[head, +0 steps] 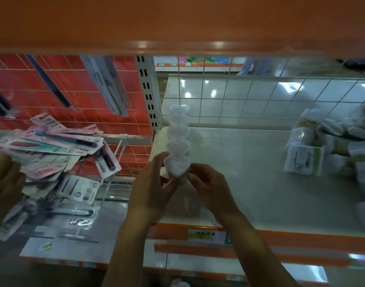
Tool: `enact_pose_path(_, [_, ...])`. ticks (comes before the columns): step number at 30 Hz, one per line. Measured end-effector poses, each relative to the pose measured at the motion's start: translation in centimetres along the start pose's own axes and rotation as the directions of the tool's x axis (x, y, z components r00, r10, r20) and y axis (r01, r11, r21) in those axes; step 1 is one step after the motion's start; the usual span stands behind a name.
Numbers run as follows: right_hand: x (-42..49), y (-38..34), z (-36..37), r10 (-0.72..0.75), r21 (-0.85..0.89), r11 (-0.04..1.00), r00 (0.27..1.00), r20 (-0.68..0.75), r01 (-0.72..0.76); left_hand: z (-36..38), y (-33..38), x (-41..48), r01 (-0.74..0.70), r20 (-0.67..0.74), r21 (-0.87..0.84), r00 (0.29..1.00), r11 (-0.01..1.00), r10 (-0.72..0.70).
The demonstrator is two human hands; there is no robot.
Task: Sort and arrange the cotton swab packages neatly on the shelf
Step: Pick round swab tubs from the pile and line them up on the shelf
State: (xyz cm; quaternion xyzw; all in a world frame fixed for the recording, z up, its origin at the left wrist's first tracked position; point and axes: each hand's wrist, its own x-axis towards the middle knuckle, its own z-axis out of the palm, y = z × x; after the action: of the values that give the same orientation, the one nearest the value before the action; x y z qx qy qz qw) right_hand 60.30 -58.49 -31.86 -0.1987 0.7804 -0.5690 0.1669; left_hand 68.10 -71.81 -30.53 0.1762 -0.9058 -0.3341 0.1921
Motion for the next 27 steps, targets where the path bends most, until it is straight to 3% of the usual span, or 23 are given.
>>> enact_pose_path(7, [-0.4, 0.3, -0.6, 0.055, -0.001, 0.998, 0.998, -0.018, -0.055, -1.3, 1.0, -0.7, 0.068, 0.025, 0.167, 0.997, 0.984, -0.073])
enact_pose_path(12, [-0.6, 0.4, -1.9, 0.051, -0.036, 0.998, 0.997, -0.066, -0.053, -3.1, 2.9, -0.7, 0.043, -0.077, 0.299, 0.997, 0.953, -0.021])
enact_pose_path(18, [-1.0, -0.1, -3.8, 0.018, -0.124, 0.992, 0.99, -0.141, -0.036, -0.9, 7.1, 0.1, -0.17, -0.12, 0.267, 0.971, 0.949, 0.208])
enact_pose_path(27, [-3.2, 0.1, -7.0, 0.032, -0.21, 0.973, 0.952, -0.304, -0.099, 4.1, 10.5, 1.3, -0.395, 0.095, 0.199, 0.919, 0.897, 0.383])
